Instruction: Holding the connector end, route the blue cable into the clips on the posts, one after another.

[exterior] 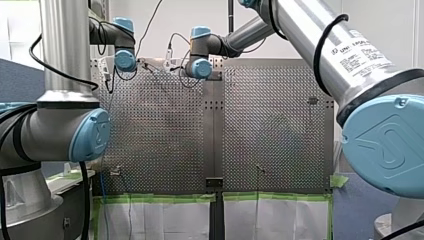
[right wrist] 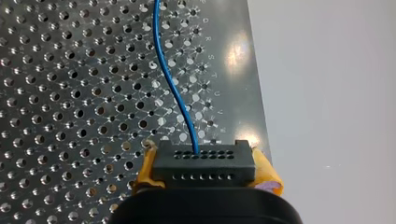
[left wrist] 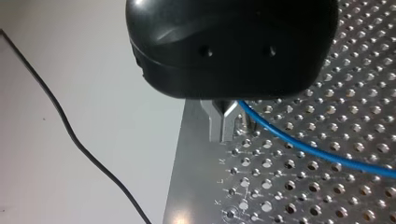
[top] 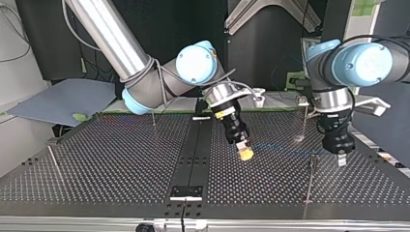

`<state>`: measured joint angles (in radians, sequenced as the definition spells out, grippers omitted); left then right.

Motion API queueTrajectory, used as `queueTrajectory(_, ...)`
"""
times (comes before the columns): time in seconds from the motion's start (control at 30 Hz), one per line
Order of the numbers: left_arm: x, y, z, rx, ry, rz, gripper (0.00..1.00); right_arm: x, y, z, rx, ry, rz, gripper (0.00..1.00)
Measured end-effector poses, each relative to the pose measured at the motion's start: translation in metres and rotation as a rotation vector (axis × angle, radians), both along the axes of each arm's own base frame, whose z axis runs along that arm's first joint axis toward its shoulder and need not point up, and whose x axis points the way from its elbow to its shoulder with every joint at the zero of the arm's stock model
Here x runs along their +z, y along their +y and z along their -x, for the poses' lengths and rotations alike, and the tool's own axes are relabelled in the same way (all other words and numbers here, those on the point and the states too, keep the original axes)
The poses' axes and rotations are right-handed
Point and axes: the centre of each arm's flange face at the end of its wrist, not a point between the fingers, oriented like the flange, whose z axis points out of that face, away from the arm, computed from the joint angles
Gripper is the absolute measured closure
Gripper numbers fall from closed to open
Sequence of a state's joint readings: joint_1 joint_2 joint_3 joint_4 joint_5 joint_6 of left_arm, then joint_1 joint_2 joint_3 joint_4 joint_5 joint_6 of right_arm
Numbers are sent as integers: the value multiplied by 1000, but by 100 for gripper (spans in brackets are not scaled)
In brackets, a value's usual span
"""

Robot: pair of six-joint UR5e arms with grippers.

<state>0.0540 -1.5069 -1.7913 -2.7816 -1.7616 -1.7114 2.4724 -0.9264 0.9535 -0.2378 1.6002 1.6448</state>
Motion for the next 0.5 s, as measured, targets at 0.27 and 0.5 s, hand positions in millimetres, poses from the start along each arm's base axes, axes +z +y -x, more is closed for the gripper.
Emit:
queueTrajectory(0.27, -7, 5, -9, -22, -1, 13, 100, -5, -5, 1, -4, 5, -3, 100)
queueTrajectory(0.5, 0, 9, -14, -46, -33, 31, 100, -6, -9, 3, -8, 6, -2, 100)
